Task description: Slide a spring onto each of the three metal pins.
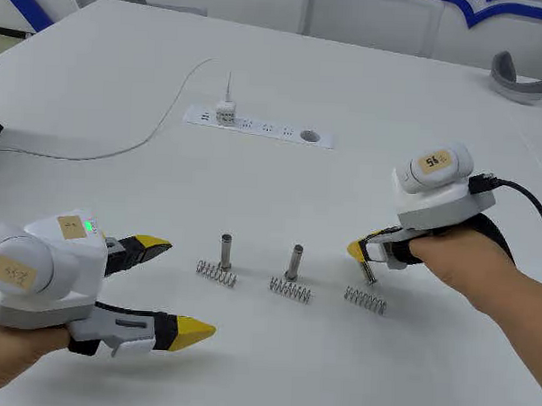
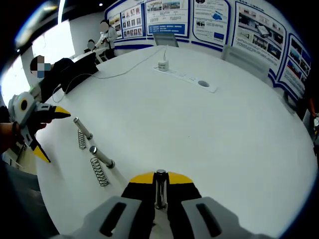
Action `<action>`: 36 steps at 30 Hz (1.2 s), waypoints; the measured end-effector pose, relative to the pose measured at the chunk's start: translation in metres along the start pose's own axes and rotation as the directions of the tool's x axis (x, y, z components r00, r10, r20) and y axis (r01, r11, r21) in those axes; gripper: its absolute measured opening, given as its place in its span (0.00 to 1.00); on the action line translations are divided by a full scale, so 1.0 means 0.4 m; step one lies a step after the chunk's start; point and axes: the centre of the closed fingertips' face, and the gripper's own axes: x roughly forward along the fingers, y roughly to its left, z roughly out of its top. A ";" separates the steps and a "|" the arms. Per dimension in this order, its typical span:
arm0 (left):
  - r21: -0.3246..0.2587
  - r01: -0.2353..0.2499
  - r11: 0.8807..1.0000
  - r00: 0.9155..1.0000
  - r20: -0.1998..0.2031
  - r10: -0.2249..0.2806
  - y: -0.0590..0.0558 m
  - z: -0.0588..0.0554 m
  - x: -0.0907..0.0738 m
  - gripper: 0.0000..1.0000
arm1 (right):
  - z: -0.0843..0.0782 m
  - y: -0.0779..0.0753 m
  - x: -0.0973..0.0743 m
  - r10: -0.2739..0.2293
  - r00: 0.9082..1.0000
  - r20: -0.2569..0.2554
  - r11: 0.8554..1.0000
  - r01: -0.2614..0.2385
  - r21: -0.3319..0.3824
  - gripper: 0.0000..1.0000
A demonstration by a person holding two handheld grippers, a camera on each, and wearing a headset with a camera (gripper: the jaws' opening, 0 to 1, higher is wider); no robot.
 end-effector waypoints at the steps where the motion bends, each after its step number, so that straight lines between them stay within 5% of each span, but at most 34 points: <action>1: 0.003 0.001 1.000 1.000 0.001 -0.001 -0.002 0.002 0.001 0.76 | 0.001 -0.001 -0.004 -0.003 1.000 0.007 1.000 0.003 -0.001 0.08; 36: 0.018 0.007 1.000 1.000 0.002 -0.007 -0.014 0.009 -0.004 0.76 | -0.038 0.036 -0.087 -0.013 0.996 0.086 1.000 0.012 0.011 0.09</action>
